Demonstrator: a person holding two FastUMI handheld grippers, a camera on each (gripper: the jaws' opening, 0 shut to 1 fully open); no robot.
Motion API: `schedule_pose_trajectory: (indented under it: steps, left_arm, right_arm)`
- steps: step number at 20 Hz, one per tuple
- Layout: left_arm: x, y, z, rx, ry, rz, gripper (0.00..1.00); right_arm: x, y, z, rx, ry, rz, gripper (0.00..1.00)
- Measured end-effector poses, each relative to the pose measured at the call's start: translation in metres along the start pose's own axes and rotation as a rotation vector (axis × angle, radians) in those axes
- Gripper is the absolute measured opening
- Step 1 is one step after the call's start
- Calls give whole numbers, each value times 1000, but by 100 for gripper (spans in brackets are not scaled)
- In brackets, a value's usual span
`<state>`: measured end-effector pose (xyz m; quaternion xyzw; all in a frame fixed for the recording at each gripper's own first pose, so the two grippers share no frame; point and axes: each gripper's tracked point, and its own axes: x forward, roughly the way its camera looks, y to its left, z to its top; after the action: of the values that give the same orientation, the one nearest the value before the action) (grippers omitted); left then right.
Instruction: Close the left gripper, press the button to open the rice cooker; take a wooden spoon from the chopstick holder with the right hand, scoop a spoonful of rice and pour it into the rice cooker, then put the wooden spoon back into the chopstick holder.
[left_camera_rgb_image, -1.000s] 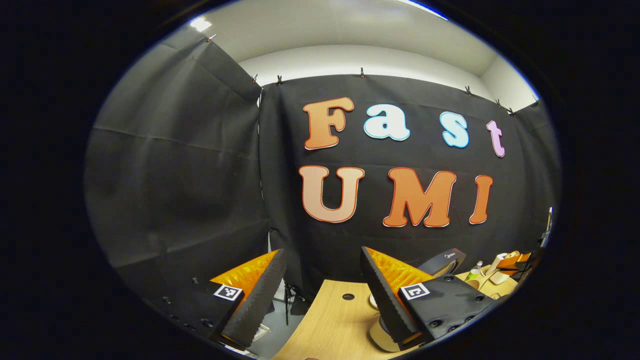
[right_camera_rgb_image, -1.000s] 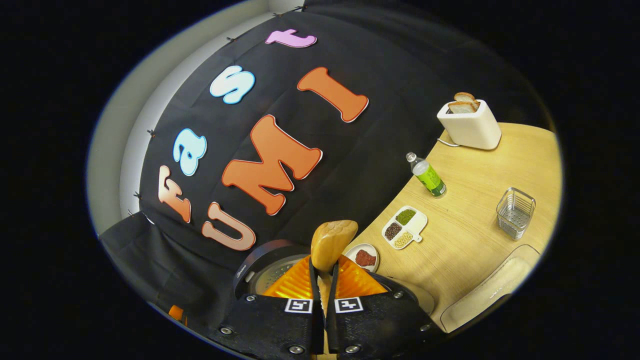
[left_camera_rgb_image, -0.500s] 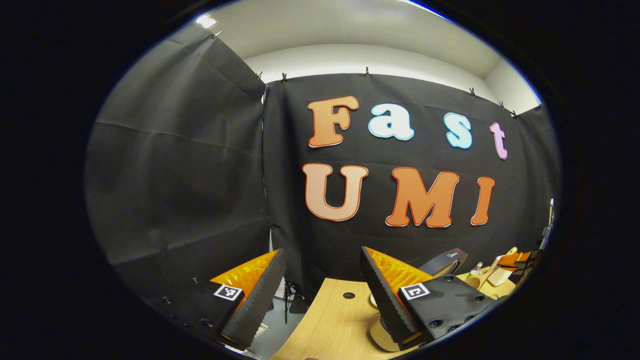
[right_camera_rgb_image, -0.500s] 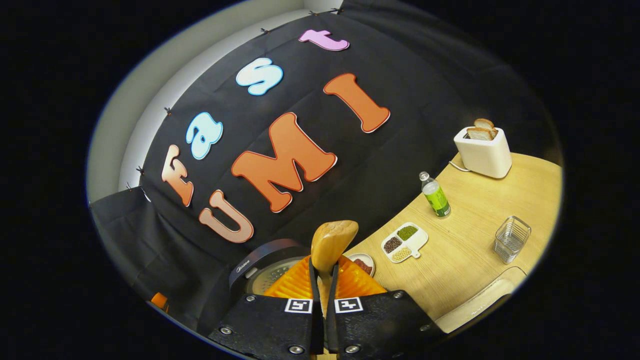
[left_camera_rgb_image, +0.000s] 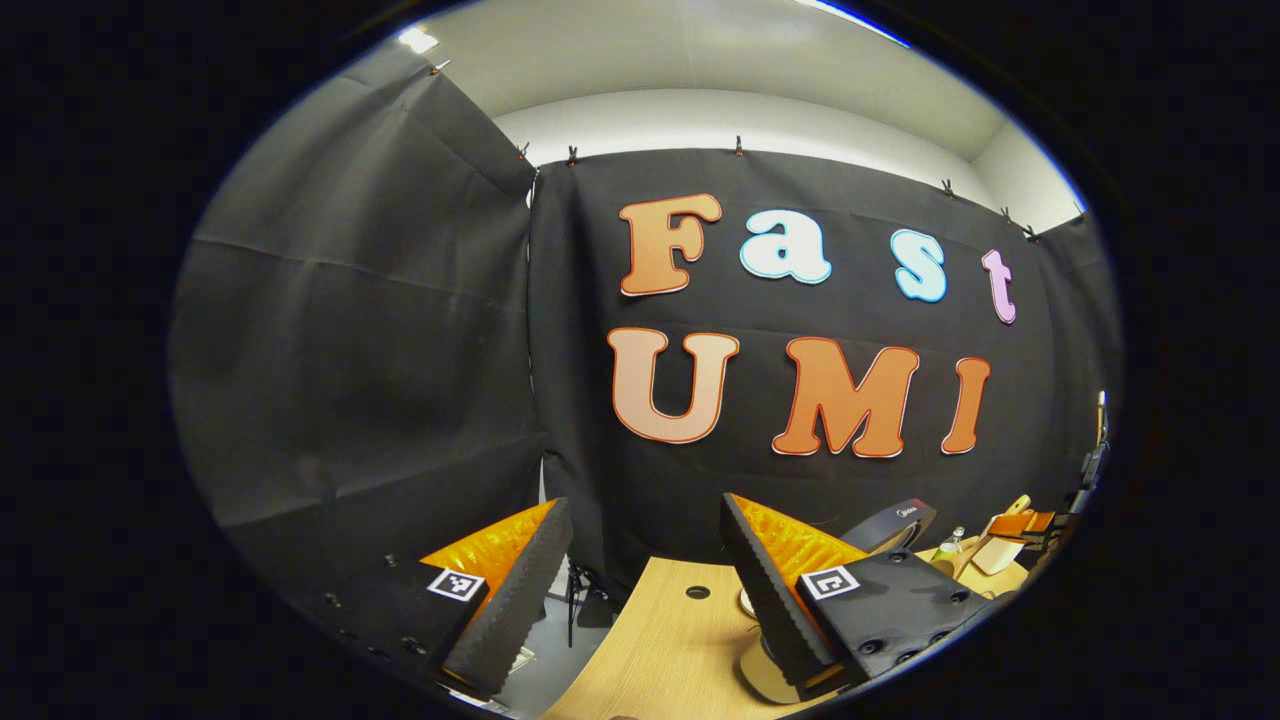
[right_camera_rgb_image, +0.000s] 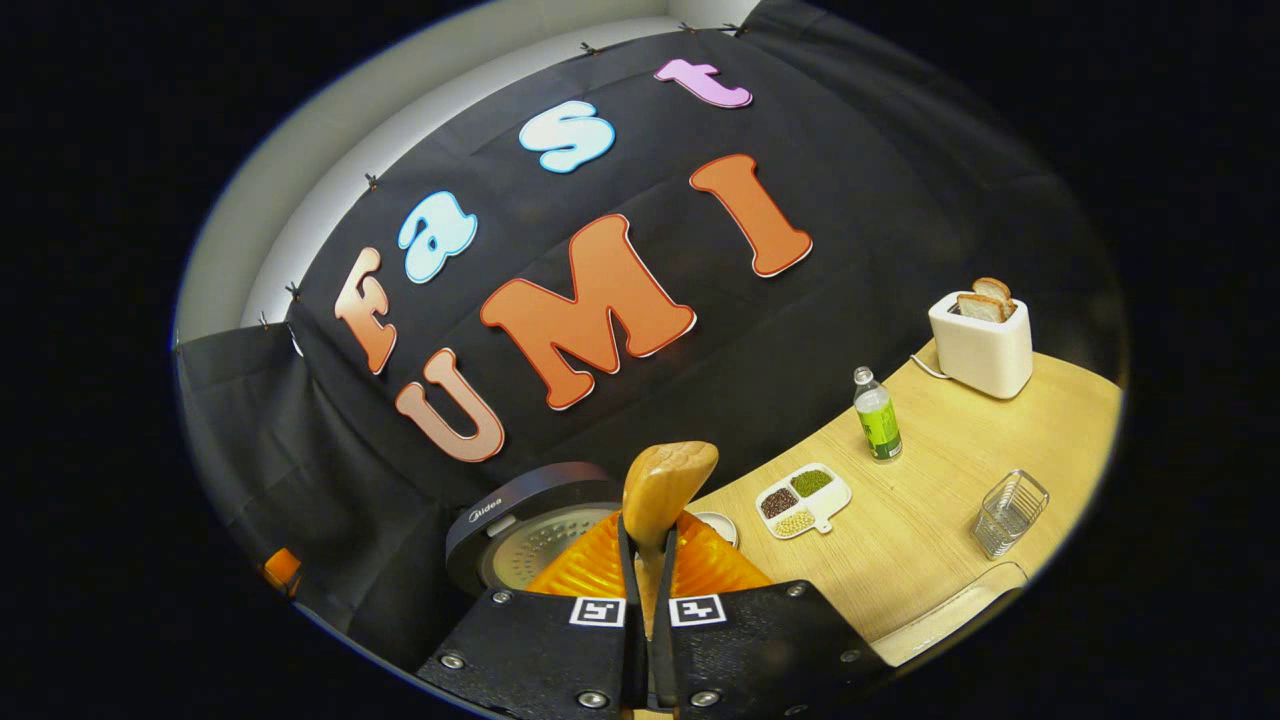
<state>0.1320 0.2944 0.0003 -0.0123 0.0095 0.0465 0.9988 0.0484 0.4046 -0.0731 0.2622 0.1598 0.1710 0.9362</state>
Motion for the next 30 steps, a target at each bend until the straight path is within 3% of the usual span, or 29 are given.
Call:
schedule_pose_trajectory:
  steps: [14,30]
  left_arm:
    - [3,11,-4,-10,11,26,100]
    - [1,13,-6,4,13,39,97]
  right_arm:
    - [-4,37,-11,-349,-44,56,2]
    - [-8,61,-30,-630,-48,112,2]
